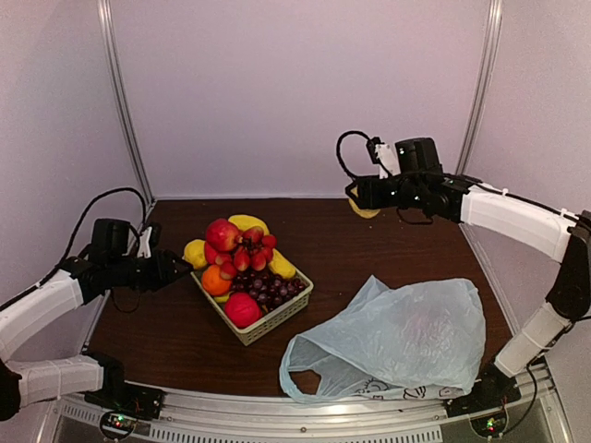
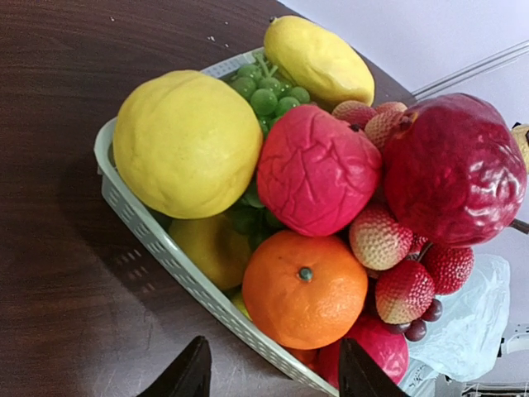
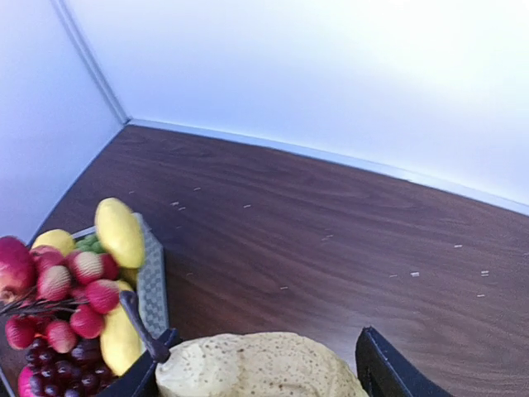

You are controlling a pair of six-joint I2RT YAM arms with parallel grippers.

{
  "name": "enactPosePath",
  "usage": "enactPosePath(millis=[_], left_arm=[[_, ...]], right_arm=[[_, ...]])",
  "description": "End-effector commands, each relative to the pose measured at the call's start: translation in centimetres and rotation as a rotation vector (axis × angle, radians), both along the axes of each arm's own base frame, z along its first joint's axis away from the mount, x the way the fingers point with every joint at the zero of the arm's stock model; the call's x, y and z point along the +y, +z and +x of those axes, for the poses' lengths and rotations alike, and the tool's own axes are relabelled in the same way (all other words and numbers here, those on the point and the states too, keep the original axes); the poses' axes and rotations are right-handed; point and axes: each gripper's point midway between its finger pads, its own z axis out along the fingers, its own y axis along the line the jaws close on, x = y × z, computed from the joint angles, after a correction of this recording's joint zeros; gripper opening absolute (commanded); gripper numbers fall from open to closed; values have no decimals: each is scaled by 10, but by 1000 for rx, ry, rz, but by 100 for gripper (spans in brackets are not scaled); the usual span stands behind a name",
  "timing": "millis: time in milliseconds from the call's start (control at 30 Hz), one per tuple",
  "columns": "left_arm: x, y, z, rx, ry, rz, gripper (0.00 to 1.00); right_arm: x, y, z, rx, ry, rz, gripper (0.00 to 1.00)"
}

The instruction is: Untie the knot of the plastic bag and take out the fruit

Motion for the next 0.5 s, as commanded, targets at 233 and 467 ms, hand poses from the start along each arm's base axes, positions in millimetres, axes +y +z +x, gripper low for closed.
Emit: enactPosePath(millis=[233, 467], left_arm=[[-14, -20, -9, 29, -71, -80, 52], [-13, -27, -15, 41, -66, -82, 52]], right_arm=[[128, -7, -79, -44, 225, 480, 44], [168, -31, -102, -38, 281, 553, 45]])
